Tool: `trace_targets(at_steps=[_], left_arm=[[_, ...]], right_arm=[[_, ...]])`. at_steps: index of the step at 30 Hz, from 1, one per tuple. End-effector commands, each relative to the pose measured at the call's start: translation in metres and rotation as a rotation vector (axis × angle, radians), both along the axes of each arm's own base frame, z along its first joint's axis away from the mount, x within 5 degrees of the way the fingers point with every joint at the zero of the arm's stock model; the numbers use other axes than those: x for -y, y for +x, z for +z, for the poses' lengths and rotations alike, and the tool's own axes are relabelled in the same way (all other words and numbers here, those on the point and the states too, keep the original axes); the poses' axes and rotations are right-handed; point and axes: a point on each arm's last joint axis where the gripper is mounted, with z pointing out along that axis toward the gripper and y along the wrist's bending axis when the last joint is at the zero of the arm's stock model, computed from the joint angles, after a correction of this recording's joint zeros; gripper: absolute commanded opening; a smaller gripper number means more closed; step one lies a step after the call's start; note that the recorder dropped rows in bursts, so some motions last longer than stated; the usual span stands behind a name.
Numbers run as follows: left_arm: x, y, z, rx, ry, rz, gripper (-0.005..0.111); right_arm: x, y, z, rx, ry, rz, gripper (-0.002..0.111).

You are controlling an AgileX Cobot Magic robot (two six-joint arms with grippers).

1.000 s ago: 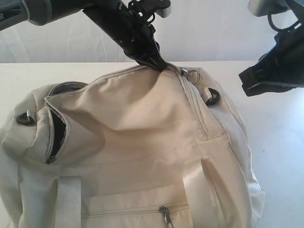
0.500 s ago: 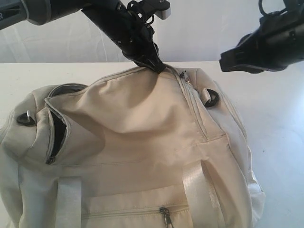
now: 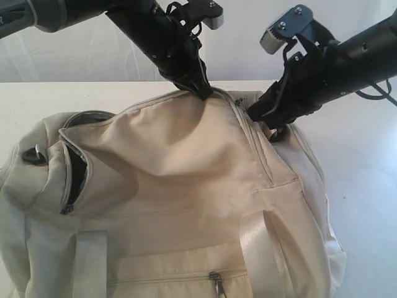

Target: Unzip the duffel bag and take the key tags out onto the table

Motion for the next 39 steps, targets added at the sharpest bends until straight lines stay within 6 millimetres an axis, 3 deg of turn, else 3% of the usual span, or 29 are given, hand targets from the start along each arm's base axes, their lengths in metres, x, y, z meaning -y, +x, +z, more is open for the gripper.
trace_targets(at_steps=[1, 11, 18, 30, 33, 39], left_arm=[[-0.006, -0.005, 0.012, 0.011, 0.01, -0.009, 0.0], [-0.009, -0.016, 0.036, 0.061, -0.023, -0.028, 0.0], [-0.011, -0.019, 0.043, 0.074, -0.028, -0.029, 0.0], [-0.011, -0.019, 0.043, 0.075, -0.027, -0.03, 0.0], [-0.011, -0.02, 0.044, 0.075, -0.028, -0.031, 0.0], [-0.011, -0.02, 0.044, 0.072, -0.026, -0.033, 0.0]], right_arm=[[-0.001, 0.005, -0.004, 0.006, 0.001, 0.003, 0.038], [-0.004, 0.017, -0.015, 0.049, -0.018, -0.01, 0.037], [-0.002, 0.02, -0.015, 0.037, 0.013, -0.088, 0.0], [0.0, 0.006, 0.018, 0.147, 0.009, -0.085, 0.0], [-0.002, 0.004, 0.017, 0.187, -0.057, 0.012, 0.008], [-0.003, 0.004, 0.014, 0.194, -0.084, 0.059, 0.046]])
